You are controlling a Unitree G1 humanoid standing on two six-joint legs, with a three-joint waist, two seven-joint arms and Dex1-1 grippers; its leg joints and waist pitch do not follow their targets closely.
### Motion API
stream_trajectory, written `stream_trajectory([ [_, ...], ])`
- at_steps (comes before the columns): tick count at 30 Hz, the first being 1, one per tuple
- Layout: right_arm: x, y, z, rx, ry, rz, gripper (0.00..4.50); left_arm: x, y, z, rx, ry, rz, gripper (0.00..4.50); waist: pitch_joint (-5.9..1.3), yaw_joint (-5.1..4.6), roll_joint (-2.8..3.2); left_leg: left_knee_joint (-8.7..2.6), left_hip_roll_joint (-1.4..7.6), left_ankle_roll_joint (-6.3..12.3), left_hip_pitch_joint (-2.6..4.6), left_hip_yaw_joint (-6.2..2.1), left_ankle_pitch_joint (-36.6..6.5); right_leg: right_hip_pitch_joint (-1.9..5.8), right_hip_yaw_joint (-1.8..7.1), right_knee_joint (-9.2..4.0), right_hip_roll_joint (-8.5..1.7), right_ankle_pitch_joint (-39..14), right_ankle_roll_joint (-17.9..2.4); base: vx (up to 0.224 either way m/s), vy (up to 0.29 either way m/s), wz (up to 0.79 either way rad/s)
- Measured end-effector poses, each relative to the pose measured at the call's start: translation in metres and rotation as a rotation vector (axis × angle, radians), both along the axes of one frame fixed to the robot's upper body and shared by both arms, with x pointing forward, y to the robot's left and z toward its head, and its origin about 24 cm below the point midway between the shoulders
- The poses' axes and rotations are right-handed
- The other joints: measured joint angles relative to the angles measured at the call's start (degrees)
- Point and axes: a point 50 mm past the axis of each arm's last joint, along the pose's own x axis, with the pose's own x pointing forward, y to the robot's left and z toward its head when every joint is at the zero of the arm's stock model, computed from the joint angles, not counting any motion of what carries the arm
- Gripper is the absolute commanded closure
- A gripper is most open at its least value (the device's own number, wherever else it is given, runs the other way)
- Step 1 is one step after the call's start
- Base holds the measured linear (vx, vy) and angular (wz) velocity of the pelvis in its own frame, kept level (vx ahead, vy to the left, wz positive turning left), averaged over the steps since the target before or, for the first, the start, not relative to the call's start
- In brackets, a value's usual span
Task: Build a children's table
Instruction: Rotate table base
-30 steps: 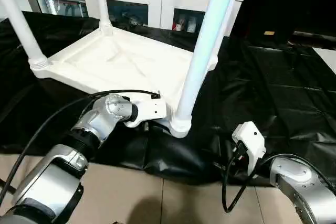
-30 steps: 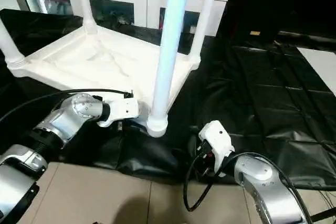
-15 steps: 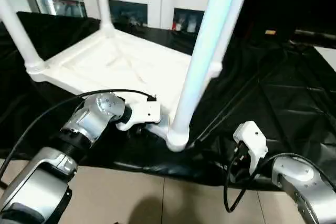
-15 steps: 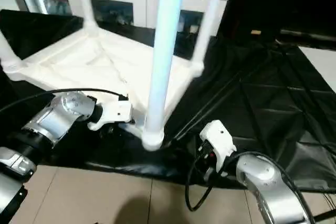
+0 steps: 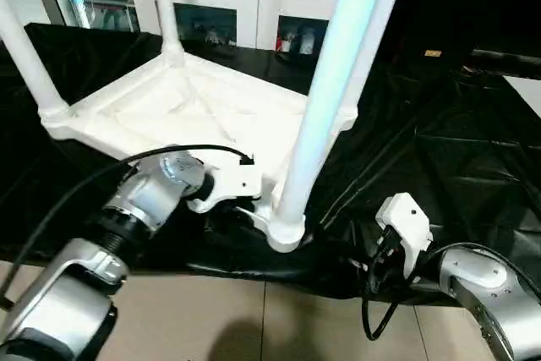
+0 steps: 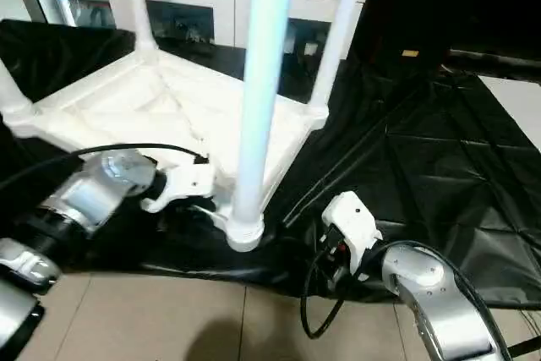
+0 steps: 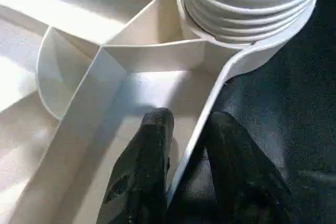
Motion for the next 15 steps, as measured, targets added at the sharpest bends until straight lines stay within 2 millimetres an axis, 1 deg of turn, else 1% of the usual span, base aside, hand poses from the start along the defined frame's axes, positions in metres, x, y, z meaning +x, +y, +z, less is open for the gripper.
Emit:
stream_trajectory([
  [2, 0.000, 0.000, 0.000, 0.000, -0.002, -0.001, 0.61, 0.000, -0.002, -0.001, 0.002, 0.000, 0.019, 3.57, 0.00, -0.14, 0.00, -0.01, 0.02, 0.00, 0.03, 0.00, 0.00, 0.00, -0.03, 0.00, 0.00, -0.03, 0.05, 0.000, 0.000, 0.00],
  [5, 0.001, 0.000, 0.000, -0.001, -0.002, -0.006, 0.61, 0.002, -0.006, -0.003, -0.010, 0.007, 0.097, 3.64, -0.01, -0.74, 0.02, -0.03, 0.02, 0.00, 0.09, -0.03, 0.00, 0.00, -0.06, 0.00, 0.01, -0.18, 0.30, 0.000, 0.000, 0.00],
  [10, 0.003, -0.001, -0.003, 0.000, 0.004, -0.033, 0.61, 0.008, -0.011, -0.005, -0.062, -0.024, 0.248, 3.73, 0.02, -2.21, -0.03, -0.01, 0.00, 0.00, -0.01, -0.14, 0.00, -0.02, -0.19, -0.14, 0.00, -0.20, 0.33, 0.000, 0.000, 0.00],
  [12, 0.006, 0.000, -0.001, 0.003, -0.007, -0.037, 0.61, 0.010, -0.011, -0.006, -0.079, -0.055, 0.279, 3.75, 0.05, -2.96, -0.08, -0.01, 0.00, -0.01, -0.05, -0.36, 0.00, -0.15, -0.39, -0.37, 0.01, -0.20, 0.33, 0.000, 0.000, 0.00],
  [15, 0.007, 0.000, -0.001, -0.001, -0.016, -0.052, 0.61, 0.010, -0.011, -0.008, -0.107, -0.102, 0.281, 3.82, 0.14, -3.19, -0.27, 0.02, -0.25, -0.02, -0.06, -1.08, -0.01, -0.19, -0.64, -0.53, 0.01, -0.20, 0.33, 0.000, 0.000, 0.00],
])
